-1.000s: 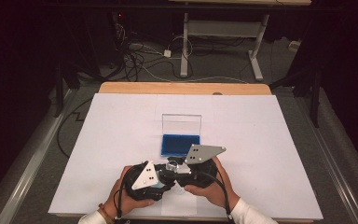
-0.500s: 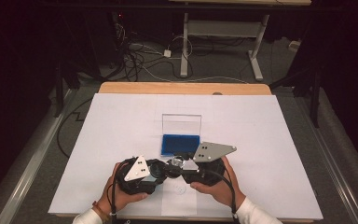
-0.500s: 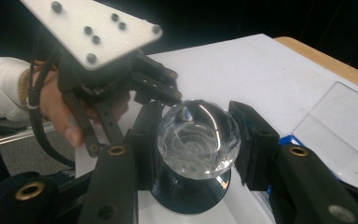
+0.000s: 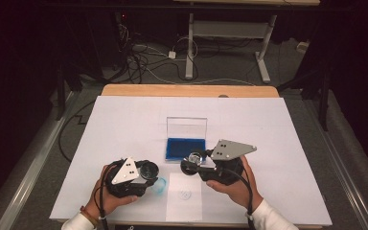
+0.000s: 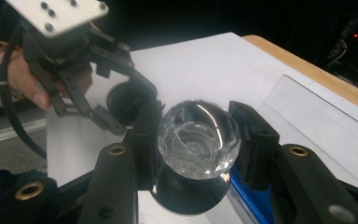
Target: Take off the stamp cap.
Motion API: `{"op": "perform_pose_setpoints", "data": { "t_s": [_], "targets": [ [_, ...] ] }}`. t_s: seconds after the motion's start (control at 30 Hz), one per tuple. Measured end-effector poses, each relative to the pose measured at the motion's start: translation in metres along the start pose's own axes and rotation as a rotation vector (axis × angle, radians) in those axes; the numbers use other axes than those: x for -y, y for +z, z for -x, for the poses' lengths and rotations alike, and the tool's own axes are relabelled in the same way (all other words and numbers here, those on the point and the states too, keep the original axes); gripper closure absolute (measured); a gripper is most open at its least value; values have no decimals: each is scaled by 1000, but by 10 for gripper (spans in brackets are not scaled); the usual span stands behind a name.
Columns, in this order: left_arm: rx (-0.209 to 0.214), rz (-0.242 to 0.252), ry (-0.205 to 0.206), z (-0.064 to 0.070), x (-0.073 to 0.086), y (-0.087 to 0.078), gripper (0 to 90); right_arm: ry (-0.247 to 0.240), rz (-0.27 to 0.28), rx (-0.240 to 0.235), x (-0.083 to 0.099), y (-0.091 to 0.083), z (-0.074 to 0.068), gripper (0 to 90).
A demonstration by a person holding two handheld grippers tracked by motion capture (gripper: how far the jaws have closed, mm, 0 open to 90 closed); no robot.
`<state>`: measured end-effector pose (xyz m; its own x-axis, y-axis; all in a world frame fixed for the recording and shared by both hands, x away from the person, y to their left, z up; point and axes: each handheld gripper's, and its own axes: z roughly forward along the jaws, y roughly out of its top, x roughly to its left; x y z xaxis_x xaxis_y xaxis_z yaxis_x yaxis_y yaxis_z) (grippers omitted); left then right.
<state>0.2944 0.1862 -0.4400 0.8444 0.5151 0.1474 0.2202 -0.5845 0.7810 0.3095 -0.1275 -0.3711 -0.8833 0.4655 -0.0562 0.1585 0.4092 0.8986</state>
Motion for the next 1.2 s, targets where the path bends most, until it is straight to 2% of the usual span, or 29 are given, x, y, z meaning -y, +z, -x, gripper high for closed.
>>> {"op": "perform_pose_setpoints", "data": {
  "t_s": [0.17,0.53,0.83,0.9,1.0,1.2],
  "targets": [
    [-12,-6,-12,-6,6,-7,367,-6,-12,17,2,-6,3,573],
    [-31,-18,-42,-10,24,-22,367,-10,-62,40,11,-16,8,573],
    [-40,-22,-63,-10,38,-30,367,1,-72,79,16,-26,14,573],
    [-49,-25,-58,-8,40,-32,367,6,-73,82,18,-27,15,573],
    [-52,-16,-71,-10,42,-35,367,16,-75,89,20,-29,18,573],
    [-51,-22,-77,-12,45,-34,367,18,-76,104,20,-30,23,573]
  ]
}}
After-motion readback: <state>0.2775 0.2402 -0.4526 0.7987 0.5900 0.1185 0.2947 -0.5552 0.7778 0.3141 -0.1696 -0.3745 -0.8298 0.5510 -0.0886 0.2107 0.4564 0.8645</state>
